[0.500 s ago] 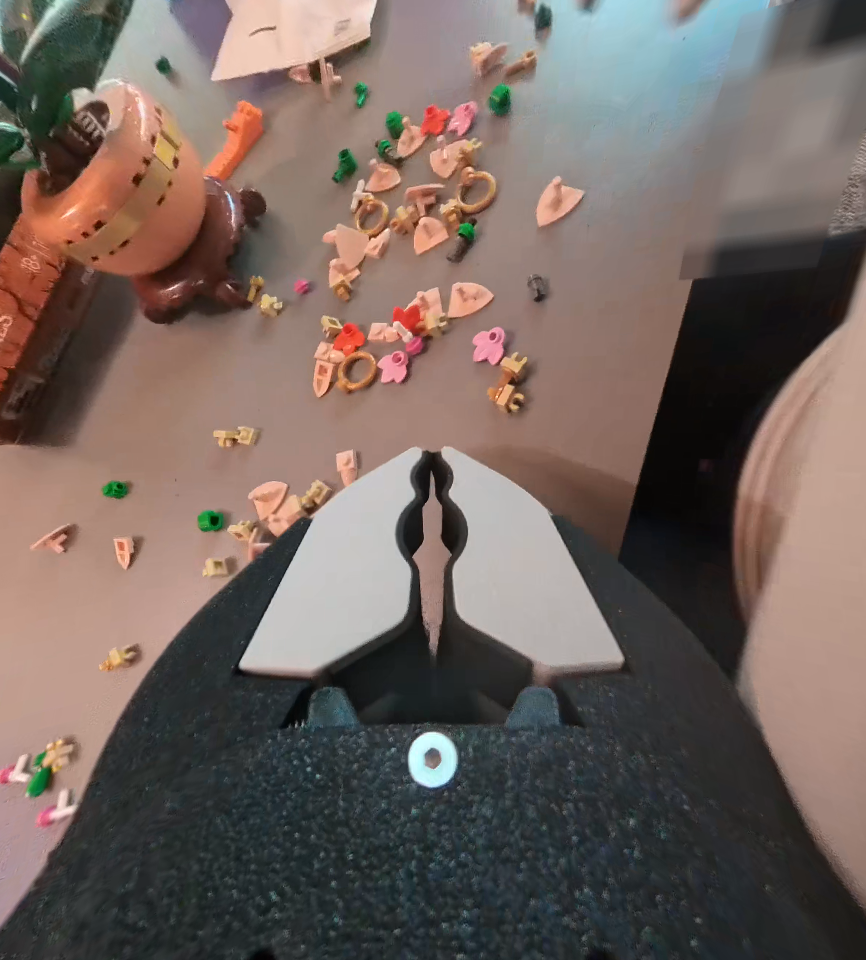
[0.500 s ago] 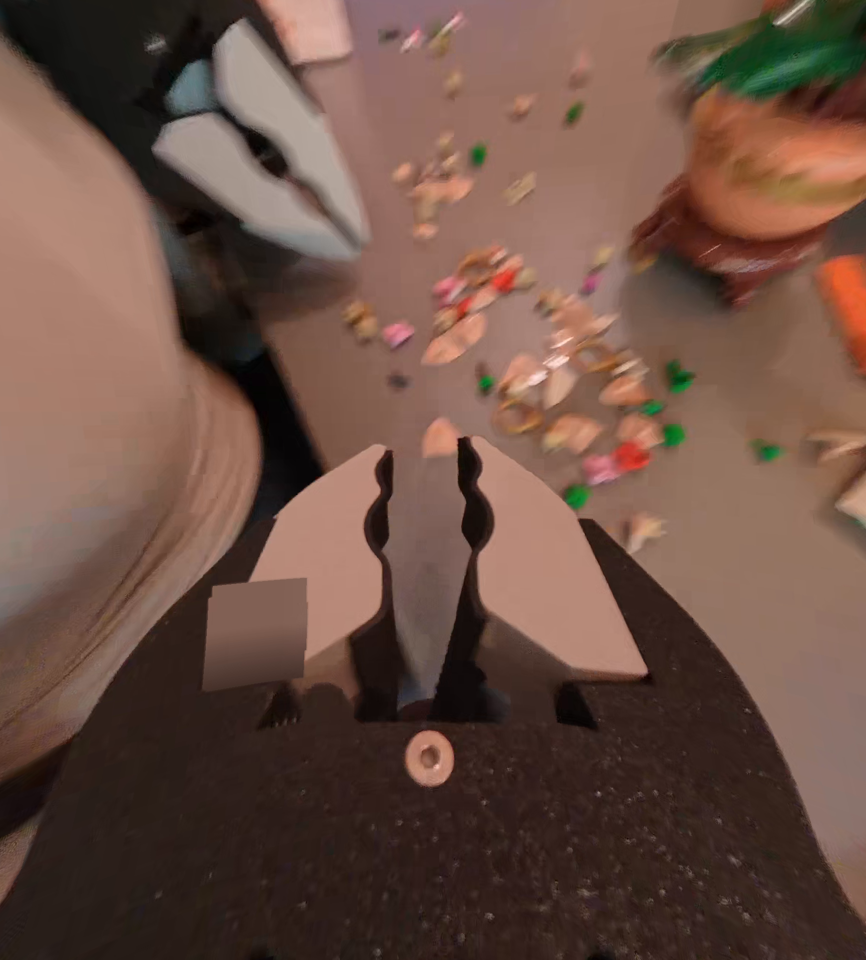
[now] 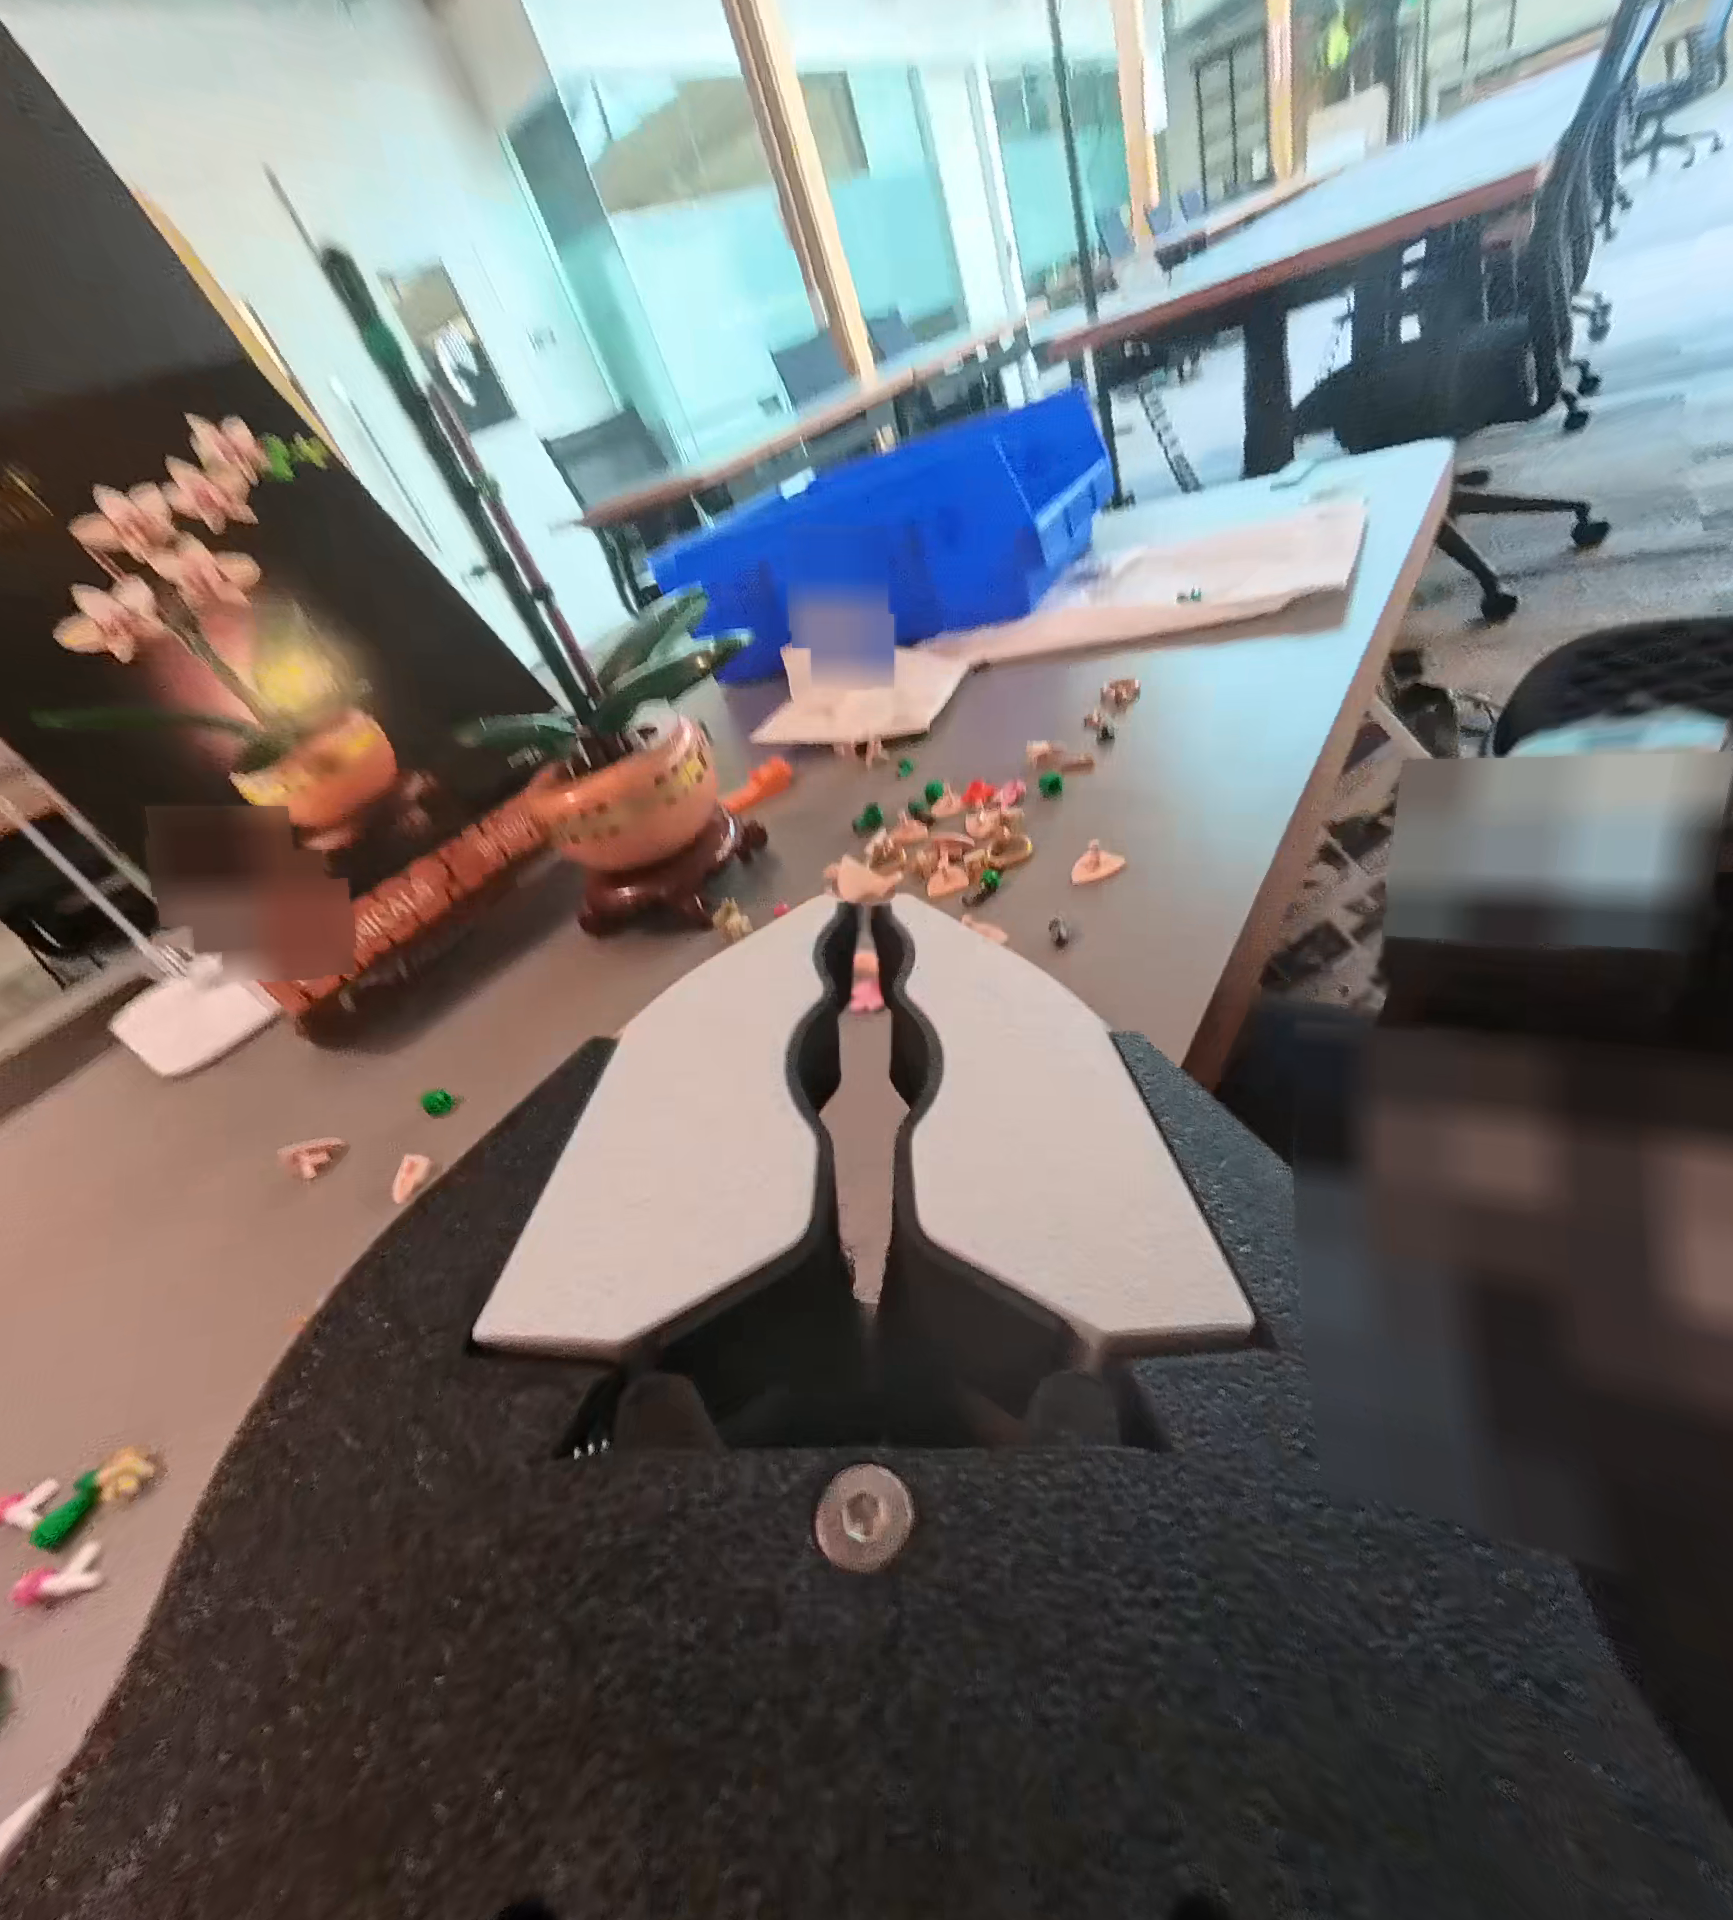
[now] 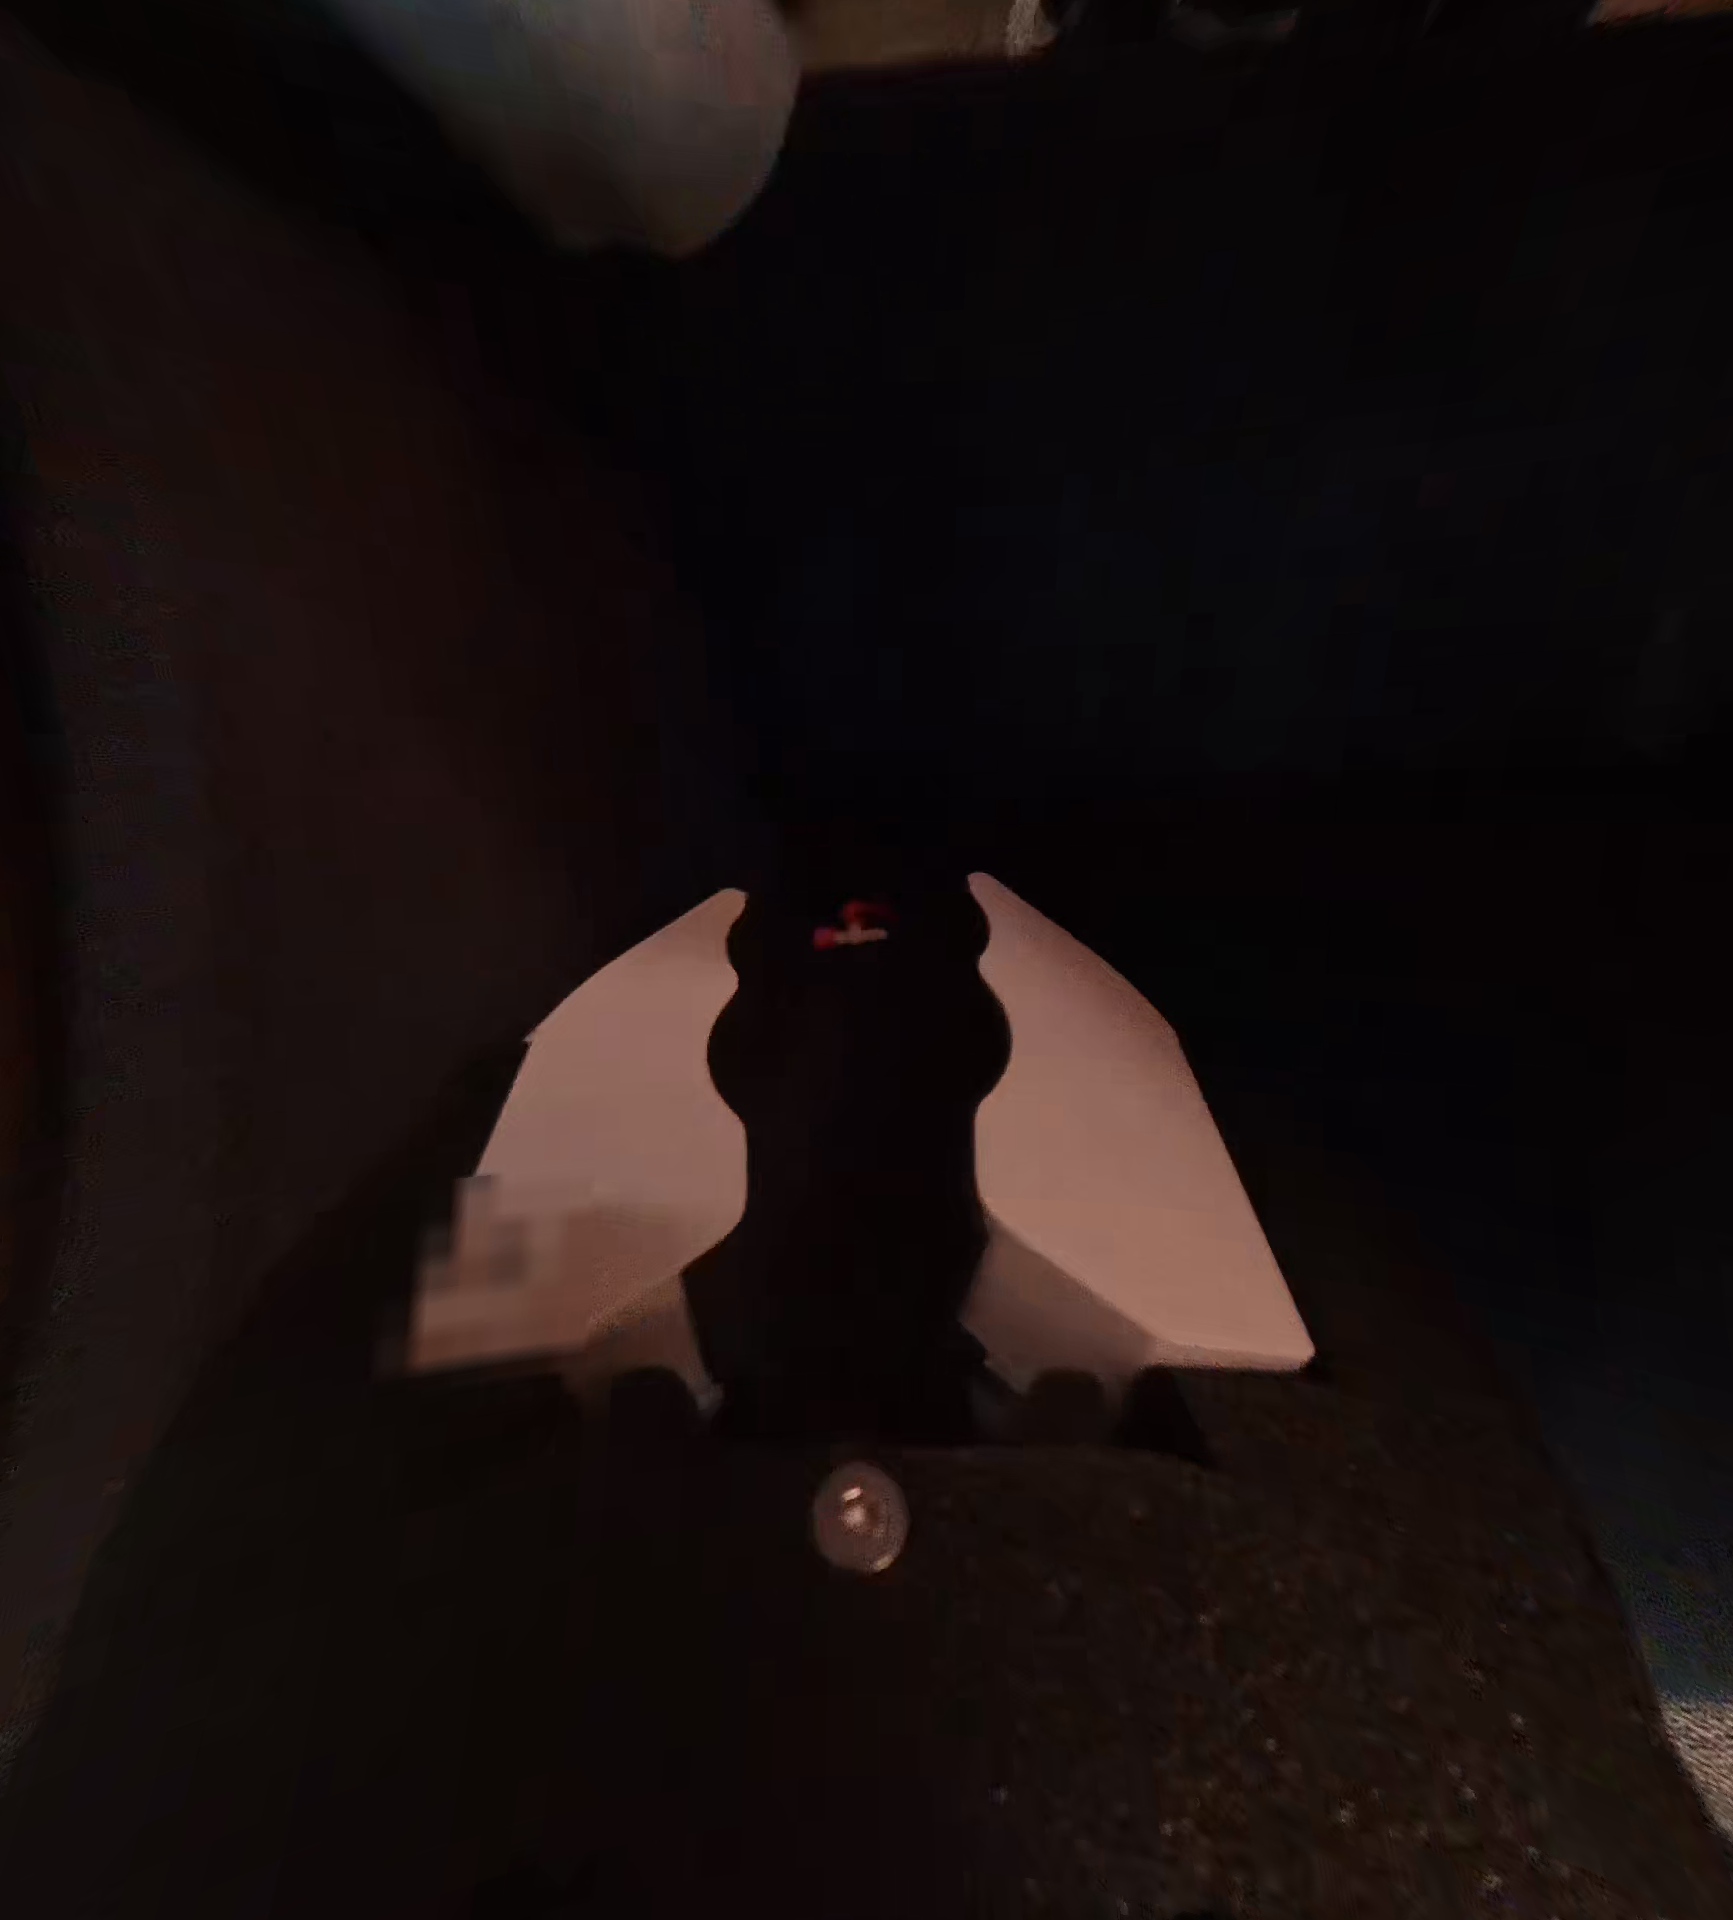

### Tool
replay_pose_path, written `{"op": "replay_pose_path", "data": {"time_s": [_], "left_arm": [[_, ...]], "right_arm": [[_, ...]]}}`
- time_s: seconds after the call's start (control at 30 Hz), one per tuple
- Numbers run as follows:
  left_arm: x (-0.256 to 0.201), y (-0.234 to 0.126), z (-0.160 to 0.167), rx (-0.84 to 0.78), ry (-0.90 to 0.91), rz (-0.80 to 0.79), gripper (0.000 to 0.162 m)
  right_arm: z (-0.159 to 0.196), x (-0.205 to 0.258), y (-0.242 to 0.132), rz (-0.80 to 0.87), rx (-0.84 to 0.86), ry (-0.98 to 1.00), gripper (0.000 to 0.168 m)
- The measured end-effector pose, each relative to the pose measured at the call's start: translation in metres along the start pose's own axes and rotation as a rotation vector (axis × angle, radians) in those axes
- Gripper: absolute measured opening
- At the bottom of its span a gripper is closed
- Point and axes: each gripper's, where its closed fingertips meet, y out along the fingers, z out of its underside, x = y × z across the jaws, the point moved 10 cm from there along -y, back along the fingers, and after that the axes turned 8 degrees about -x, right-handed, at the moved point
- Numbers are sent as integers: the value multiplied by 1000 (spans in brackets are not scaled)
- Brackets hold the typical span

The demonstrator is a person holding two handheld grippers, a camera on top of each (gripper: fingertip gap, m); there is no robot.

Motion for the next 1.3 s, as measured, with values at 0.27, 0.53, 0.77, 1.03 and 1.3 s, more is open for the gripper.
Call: {"op": "replay_pose_path", "data": {"time_s": [0.27, 0.53, 0.77, 1.03, 1.3], "left_arm": [[-17, -17, -15, -166, 83, 28, 4], [-10, -27, -2, -140, 88, -12, 5], [-12, -17, 4, -196, -477, 274, 31], [-45, 24, -3, -101, -527, 514, 23], [-2, 56, 2, -109, -1054, 667, 16]], "right_arm": [[0, -4, 44, -21, 335, -166, 21], [-3, -7, 32, -53, 138, -106, 13], [-39, -1, -101, 132, -927, 138, 12], [-66, -9, -128, 190, -1103, -34, 12], [-89, -30, -144, 402, -775, -580, 13]]}}
